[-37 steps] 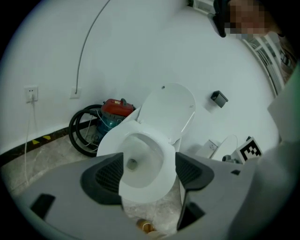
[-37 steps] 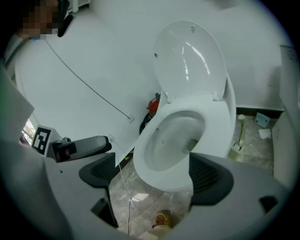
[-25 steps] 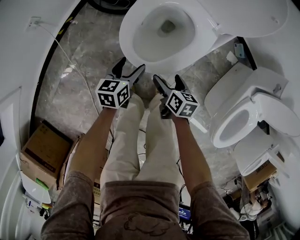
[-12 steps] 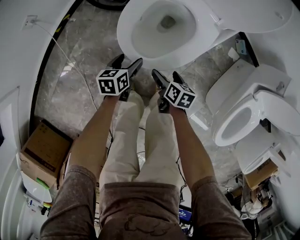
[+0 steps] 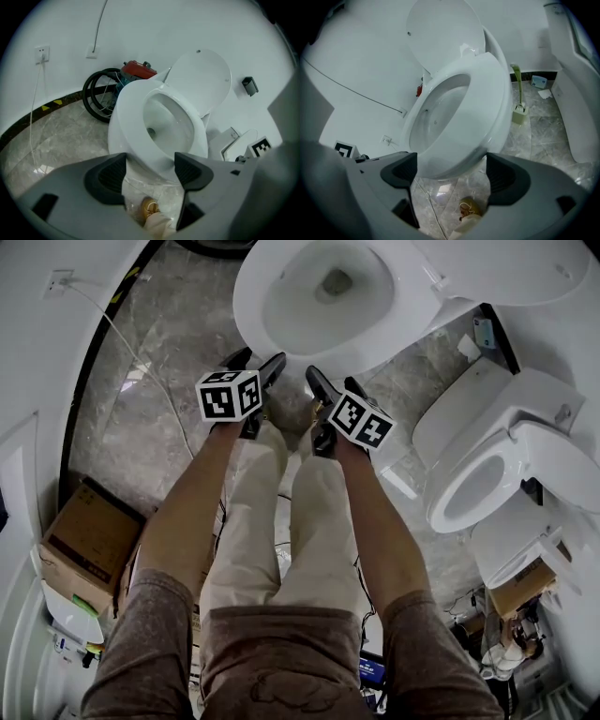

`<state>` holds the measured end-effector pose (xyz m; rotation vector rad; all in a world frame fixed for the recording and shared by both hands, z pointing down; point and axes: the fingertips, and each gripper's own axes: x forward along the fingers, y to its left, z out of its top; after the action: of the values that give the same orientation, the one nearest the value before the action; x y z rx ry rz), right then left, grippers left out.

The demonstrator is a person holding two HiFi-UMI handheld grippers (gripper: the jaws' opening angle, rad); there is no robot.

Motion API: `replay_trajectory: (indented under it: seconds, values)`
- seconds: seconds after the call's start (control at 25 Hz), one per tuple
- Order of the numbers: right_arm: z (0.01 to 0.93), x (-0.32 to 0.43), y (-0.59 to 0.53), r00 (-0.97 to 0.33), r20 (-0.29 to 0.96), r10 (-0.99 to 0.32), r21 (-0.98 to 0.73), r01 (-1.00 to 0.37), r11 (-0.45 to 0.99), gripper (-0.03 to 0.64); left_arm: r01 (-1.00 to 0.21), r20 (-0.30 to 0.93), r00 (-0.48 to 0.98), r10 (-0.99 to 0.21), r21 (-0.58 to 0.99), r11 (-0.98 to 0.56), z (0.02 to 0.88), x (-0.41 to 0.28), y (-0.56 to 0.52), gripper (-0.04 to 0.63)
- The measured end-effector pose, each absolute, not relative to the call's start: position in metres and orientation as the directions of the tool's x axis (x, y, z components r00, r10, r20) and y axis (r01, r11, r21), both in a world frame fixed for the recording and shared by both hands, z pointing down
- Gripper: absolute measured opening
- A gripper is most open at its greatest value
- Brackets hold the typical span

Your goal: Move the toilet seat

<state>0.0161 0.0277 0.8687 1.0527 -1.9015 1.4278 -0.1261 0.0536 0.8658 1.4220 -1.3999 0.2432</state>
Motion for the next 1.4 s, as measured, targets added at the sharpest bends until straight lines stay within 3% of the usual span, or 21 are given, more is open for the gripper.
replay_trajectory:
  seconds: [0.12,0.72,0.84,0.96,1.4]
  values:
    - [0.865,0.018,0.026,-0.532,0.797,-0.285,-0.523,-0.845,0.114,0.423,-0.802,0.742,0.269,-0.614,0.525,0.283,0.859,-0.125,0.052,0.304]
    - [0.842,0.009,0.024,-0.508,0.785,-0.355,-0.528,-0.848,0.044,0.394,-0.752,0.727,0.213,-0.653,0.548,0.365,0.842,-0.129,0.05,0.268]
    - [0.839,0.01,0.024,-0.511,0.778,-0.365,-0.538,-0.842,0.033,0.39,-0.769,0.726,0.22,-0.651,0.54,0.342,0.838,-0.129,0.051,0.265]
    - [0.832,0.016,0.023,-0.518,0.764,-0.384,-0.556,-0.831,0.015,0.341,-0.784,0.714,0.222,-0.664,0.535,0.315,0.83,-0.128,0.052,0.25]
    - [0.783,0.021,0.021,-0.513,0.738,-0.438,-0.551,-0.833,0.047,0.314,-0.822,0.66,0.252,-0.708,0.532,0.203,0.765,-0.128,0.05,0.221]
